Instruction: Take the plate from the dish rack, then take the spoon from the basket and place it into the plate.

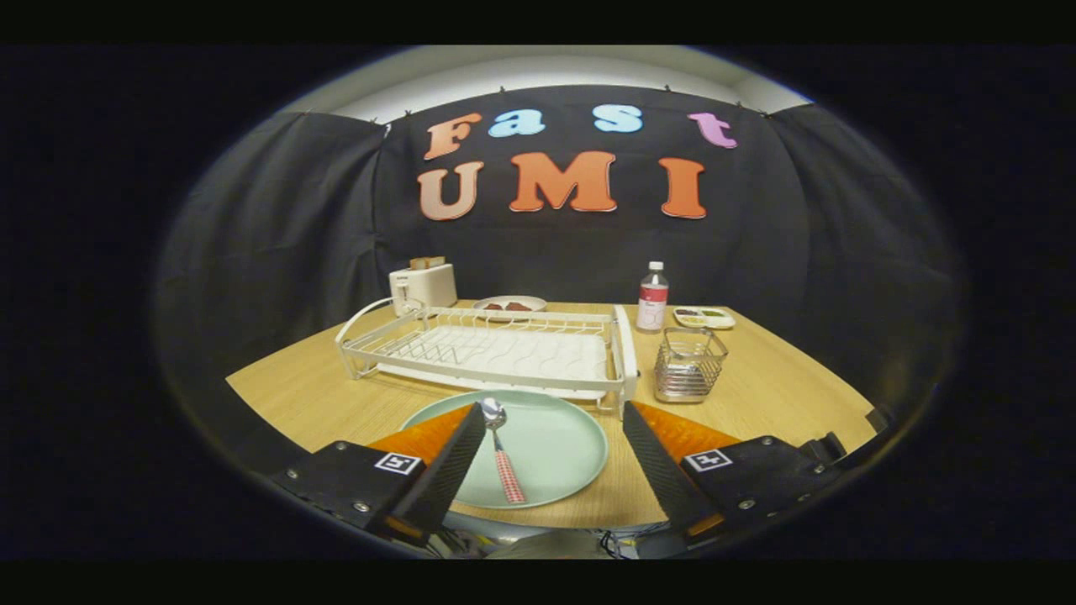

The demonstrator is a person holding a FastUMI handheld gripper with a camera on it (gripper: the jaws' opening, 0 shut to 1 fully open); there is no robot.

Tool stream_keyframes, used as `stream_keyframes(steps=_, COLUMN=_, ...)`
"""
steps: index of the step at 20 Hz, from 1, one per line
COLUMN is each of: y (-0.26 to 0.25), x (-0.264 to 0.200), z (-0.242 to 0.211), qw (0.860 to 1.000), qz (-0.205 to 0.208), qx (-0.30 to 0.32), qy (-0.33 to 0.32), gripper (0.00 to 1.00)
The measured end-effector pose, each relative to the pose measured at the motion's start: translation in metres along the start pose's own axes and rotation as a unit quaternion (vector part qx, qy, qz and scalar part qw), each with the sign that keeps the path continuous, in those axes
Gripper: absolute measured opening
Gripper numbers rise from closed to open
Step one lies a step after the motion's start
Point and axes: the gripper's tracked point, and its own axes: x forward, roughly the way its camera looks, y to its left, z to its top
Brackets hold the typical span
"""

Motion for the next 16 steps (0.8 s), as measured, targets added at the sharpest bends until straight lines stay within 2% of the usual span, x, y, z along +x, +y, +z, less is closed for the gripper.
stream_keyframes(steps=9, y=-0.088, x=-0.006, z=0.074, qw=0.996, qz=-0.072, qx=0.011, qy=-0.05, gripper=0.98)
stream_keyframes(steps=13, y=-0.126, x=-0.008, z=0.091, qw=0.99, qz=-0.127, qx=0.004, qy=-0.059, gripper=0.98)
stream_keyframes(steps=16, y=-0.118, x=-0.016, z=0.098, qw=0.99, qz=-0.116, qx=0.034, qy=-0.077, gripper=0.98)
